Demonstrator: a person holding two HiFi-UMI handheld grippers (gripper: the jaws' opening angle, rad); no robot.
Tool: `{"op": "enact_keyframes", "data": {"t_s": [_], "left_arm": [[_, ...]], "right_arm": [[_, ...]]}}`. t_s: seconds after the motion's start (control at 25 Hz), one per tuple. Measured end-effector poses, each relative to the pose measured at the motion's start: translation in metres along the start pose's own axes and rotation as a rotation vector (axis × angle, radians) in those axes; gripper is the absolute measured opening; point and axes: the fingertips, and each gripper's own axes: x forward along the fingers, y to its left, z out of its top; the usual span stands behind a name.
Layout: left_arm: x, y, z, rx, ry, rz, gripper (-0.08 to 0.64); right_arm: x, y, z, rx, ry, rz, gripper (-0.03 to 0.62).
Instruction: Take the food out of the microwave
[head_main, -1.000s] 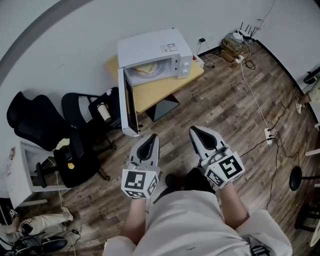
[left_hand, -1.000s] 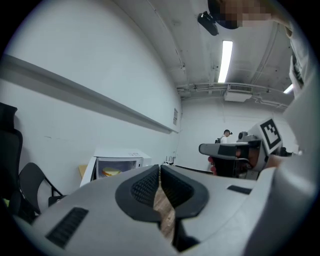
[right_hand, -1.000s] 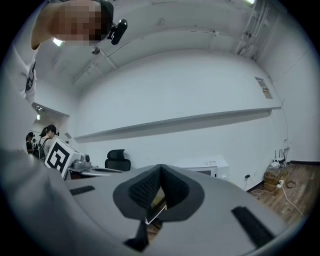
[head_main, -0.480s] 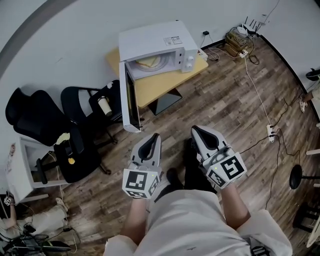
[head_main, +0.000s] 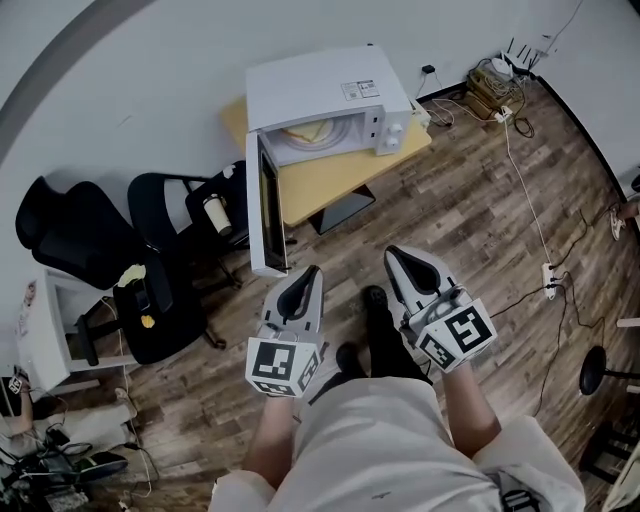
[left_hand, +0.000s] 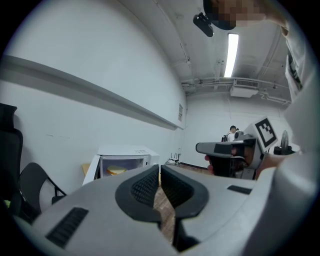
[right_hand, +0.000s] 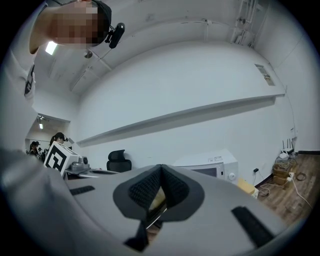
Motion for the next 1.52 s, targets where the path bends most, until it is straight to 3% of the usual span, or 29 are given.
{"op": "enact_keyframes", "data": {"t_s": [0.36,0.76,1.24,1.52], "left_arm": [[0.05,0.029,0.013,-0.008,0.008,0.04,0.011],[0.108,0.033,0.03,-0.009,0.002,0.091,0.011],[0.174,0.026,0.027,-0.043,0.01,0.189,0.011],[0.191,0.031,0.025,-0.059,0.008,0.248,0.011]], "right_arm": [[0.049,-0.041,0.014,-0.027,0.01,0.047,-0.001],[0.085,-0.091,0.023,-0.056,0.035,0.132,-0.001],[0.113,-0.152,0.01,-0.071,0.073,0.247,0.0],[0.129,-0.164,0.001,-0.073,0.097,0.299,0.0]]}}
